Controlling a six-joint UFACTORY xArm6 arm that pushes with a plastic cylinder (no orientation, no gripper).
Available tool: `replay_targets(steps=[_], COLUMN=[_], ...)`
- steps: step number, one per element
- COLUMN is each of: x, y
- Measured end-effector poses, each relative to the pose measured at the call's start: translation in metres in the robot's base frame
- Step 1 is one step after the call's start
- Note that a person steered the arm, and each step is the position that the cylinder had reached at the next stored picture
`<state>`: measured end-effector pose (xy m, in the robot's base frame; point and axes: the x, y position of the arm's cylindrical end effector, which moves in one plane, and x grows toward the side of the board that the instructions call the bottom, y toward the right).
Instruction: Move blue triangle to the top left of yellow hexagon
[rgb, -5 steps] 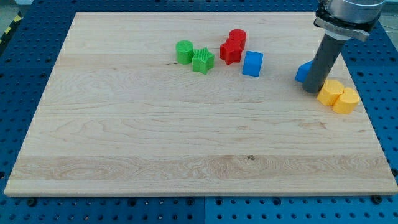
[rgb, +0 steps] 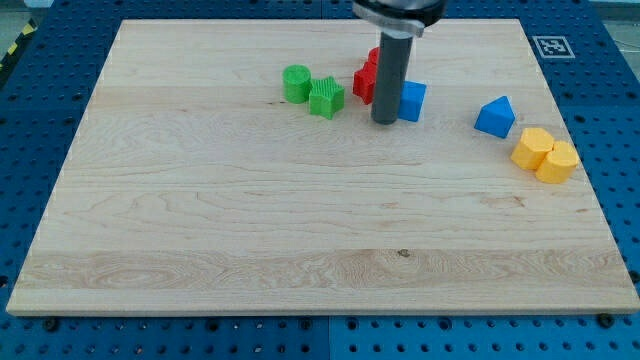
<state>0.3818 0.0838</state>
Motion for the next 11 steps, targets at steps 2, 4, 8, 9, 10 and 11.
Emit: replay_targets(steps=[2, 4, 8, 9, 10, 11], x=[-0.007, -0.007, -0.004, -0.004, -0.004, -0.004], y=[0.081, 0.073, 0.162, 0.138, 0.102, 0.101])
